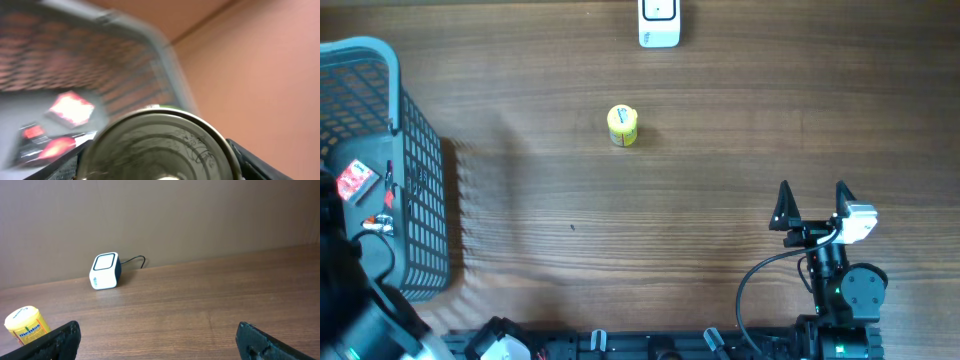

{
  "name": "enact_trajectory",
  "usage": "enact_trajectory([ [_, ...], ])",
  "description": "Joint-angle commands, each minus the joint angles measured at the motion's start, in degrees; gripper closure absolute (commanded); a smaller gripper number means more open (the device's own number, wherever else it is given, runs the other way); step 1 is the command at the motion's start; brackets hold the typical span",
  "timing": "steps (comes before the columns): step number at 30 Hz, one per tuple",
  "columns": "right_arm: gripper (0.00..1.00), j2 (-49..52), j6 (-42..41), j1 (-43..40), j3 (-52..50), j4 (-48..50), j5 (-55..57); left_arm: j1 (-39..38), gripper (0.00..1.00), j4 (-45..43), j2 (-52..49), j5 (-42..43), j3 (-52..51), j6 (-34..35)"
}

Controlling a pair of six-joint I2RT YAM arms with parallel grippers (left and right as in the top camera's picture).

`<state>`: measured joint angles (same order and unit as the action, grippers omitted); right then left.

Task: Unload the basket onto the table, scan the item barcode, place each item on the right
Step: 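Lift the tin out and place it on the table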

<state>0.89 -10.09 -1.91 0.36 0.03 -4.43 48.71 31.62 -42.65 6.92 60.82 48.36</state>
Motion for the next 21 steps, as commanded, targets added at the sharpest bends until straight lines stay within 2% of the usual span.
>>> enact_trajectory([
  [1,0.00,-0.31,-0.48,0.24,-0.07,0.11,0.39,-0.13,0.23,-4.70,5.35,12.68,1.57,5.29],
  [6,0.00,-0.31,-0.46,0.24,-0.07,0.11,0.39,-2.10,0.23,-11.08,5.42,22.93,1.55,11.28],
  [10,0.00,-0.31,-0.48,0.24,-0.07,0.11,0.39,-6.88,0.24,-12.92,2.27,23.06,1.55,10.27],
  [15,0.00,-0.31,-0.48,0.24,-0.07,0.11,0.39,-15.85,0.28,-13.33,-6.38,23.02,1.55,5.81],
  [21,0.00,-0.31,-0.48,0.24,-0.07,0.13,0.39,-26.58,0.29,-14.25,-18.91,20.76,1.55,4.44],
])
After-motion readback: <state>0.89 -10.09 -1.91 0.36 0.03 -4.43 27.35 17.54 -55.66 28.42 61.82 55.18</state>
